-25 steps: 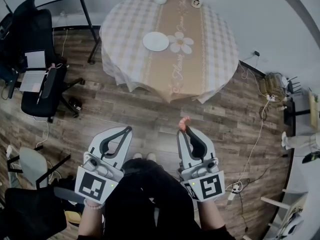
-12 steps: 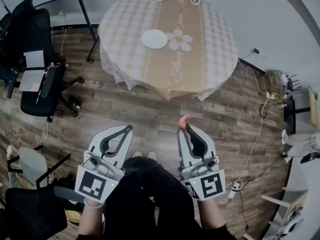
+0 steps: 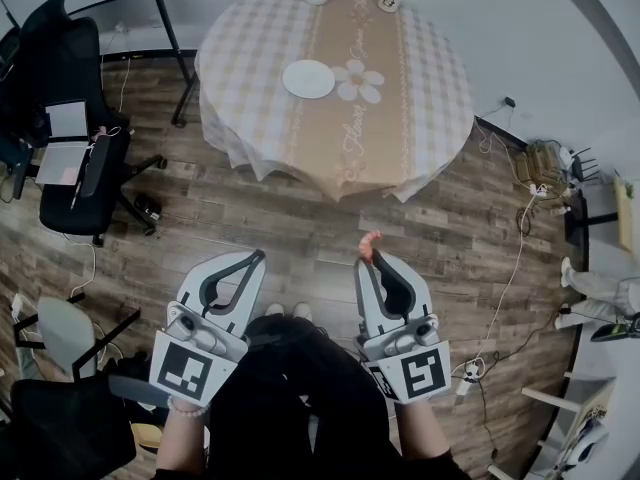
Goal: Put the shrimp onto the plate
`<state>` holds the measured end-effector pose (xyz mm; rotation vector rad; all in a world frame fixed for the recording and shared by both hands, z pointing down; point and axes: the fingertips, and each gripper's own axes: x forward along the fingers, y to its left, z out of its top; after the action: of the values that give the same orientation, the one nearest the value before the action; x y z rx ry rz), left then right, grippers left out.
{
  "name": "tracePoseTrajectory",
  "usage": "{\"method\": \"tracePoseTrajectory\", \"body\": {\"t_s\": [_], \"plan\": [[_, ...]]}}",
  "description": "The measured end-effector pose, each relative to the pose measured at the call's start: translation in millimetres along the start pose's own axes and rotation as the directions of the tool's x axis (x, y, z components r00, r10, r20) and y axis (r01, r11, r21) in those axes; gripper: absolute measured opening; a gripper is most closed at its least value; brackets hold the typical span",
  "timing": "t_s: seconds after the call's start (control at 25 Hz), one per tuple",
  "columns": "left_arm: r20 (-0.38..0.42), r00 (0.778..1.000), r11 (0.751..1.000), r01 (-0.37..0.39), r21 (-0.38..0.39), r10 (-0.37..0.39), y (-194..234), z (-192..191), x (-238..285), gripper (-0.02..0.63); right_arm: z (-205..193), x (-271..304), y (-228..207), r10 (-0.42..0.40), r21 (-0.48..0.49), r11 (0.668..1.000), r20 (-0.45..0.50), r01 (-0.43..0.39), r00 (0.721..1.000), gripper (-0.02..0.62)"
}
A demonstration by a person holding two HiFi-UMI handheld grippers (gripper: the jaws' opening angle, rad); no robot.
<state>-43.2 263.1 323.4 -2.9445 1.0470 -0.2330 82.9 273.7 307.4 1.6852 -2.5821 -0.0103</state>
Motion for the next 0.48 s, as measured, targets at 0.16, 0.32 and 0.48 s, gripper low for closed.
{"method": "tracePoseTrajectory", "body": {"t_s": [0.16,0.32,0.48], "plan": [[-0.006,1.000,1.000,0.003,0.002,-0.003,4,0,-5,0.000,3,1,3,-0.006,0.004,1.000,0.005,0.006,1.000,0.038],[-0.007,1.000,1.000,0.003,-0.017,-0.003,8,-6,-10,0.000,3,2,9,-0.017,0.011,1.000,0.014,0.017,1.000,0.038],[0.001,1.000,1.000,0.015,-0.012,-0.015,9,-7,-13,0.000,4,3,16,-0.021,0.004,1.000,0.011,0.021,1.000,0.038]]}}
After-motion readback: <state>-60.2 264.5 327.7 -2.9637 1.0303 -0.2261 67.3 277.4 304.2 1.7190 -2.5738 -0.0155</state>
